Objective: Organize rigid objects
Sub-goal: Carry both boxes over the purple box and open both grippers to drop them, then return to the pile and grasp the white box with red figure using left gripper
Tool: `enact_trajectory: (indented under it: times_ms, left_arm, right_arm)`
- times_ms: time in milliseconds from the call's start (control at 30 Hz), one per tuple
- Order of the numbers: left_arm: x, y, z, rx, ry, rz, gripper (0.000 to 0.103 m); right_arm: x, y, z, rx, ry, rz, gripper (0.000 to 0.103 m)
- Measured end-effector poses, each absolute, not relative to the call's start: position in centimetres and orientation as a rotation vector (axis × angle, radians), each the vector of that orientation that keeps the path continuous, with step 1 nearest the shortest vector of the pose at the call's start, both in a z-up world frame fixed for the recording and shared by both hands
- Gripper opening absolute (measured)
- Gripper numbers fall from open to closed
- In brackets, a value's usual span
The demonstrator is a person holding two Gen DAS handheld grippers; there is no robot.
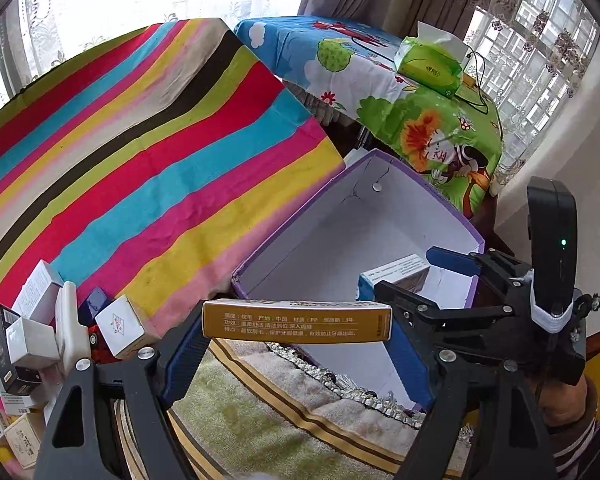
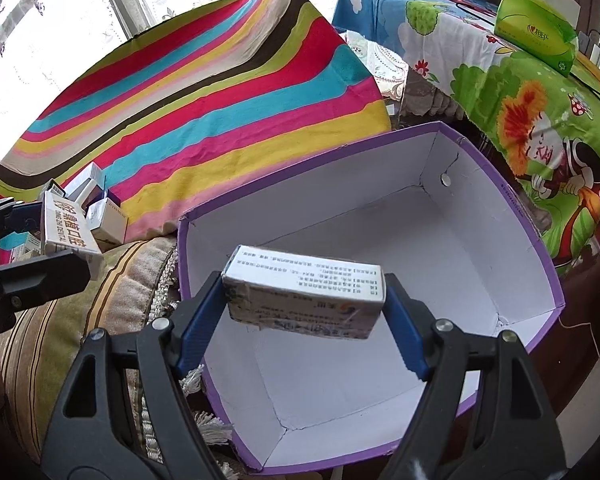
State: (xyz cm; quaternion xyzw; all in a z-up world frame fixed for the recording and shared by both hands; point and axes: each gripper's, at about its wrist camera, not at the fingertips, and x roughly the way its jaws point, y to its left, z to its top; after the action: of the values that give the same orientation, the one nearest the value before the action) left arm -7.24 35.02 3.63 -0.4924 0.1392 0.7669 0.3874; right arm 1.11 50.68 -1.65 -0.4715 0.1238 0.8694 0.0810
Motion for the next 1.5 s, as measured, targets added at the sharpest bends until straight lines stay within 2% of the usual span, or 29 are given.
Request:
enact_trajectory:
  times_ms: [167,467,733,867,967,1067,1500]
  left_arm:
    - [-7.2,36.3,3.7,-1.247,0.369,1.955,0.087]
    - [-7.4,33.7,4.9,-1.180,0.330,2.044,0.088]
    - [-8.2,25.9,6.0,-1.185,0.168,2.171,0.088]
    - [-8.3,21.2,6.3,-1.165,0.134,2.264,0.088]
    - [-8.7,17.4,6.3,-1.171,0.070,2.327,0.088]
    - [-9.1,14.1,6.3,-1.182,0.012,2.371,0.088]
    - [-10.2,4.8,5.1,-1.259,-0.043,2.510,0.088]
  right_arm:
    - [1.4,51.4,-1.4,-1.380,0.395,2.595,0.092]
    - [1.3,50.8,-0.6,-1.369,0.398,2.631,0.093]
    - [0.4,48.4,1.1,-1.376,0.355,2.684,0.093]
    - [-0.5,45.7,2.1,-1.403,0.281,2.725,0.093]
    - [-1.1,43.2,3.0,-1.427,0.137,2.759,0.093]
    - [-1.5,41.8,3.8,-1.432,0.143,2.804,0.093]
    - [-4.6,35.6,3.9,-1.515,0.010,2.865,0.093]
